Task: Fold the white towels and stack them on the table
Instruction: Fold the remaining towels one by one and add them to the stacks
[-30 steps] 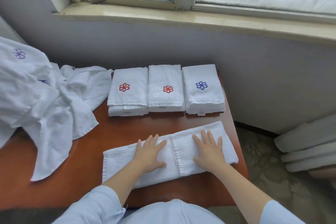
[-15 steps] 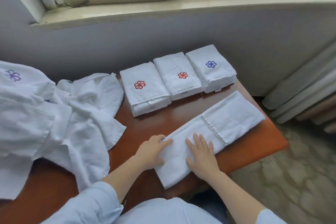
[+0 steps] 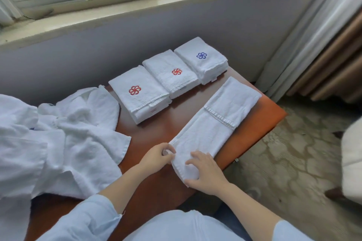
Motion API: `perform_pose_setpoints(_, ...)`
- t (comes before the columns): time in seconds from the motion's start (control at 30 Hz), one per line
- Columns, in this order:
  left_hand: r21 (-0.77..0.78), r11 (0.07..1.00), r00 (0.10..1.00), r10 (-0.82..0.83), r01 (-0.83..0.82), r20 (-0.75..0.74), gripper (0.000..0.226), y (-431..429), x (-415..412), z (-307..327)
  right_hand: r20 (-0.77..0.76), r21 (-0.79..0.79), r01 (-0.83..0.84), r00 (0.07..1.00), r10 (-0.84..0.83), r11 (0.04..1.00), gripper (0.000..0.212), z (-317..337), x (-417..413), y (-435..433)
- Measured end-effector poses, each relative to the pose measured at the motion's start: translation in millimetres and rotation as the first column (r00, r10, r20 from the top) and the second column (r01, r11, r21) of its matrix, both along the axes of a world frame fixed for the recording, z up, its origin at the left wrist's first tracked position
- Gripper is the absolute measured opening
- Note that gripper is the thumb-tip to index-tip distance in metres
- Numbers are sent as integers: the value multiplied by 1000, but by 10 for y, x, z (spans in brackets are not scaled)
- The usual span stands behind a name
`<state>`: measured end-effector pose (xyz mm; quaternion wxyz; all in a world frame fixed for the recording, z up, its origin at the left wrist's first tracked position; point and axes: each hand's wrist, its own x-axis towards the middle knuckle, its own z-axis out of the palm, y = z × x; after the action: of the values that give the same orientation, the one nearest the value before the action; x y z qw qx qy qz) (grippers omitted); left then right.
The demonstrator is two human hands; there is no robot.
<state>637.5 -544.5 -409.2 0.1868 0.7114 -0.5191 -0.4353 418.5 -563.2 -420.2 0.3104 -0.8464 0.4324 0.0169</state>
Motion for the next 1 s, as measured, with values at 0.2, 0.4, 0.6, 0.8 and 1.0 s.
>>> perform_pose_setpoints(0.2, 128, 979, 884, 199, -159, -424, 21, -195, -244, 360, 10, 283, 277, 956, -292, 918, 83, 209, 159, -29)
perform_pose_setpoints(0.4, 57, 995, 891, 101, -85, -442, 25, -381, -389, 559, 67, 288, 454, 869, -491, 843, 27, 301, 69, -207)
perform_pose_setpoints(0.6, -171, 985, 998, 10, -21, -64, 10, -686, -523, 633, 161, 268, 500, 819, -551, 823, 14, 485, -119, -446)
perform_pose_setpoints(0.8, -366, 930, 989, 34, 21, 144, 19, -1227, -735, 761, 204, 295, 477, 815, -543, 828, 49, 787, -309, -922)
perform_pose_setpoints(1.0, -377, 924, 997, 76, -70, 1, 26, -1901, -1012, 863, 279, 244, 540, 757, -591, 806, 21, 1043, -729, -1645)
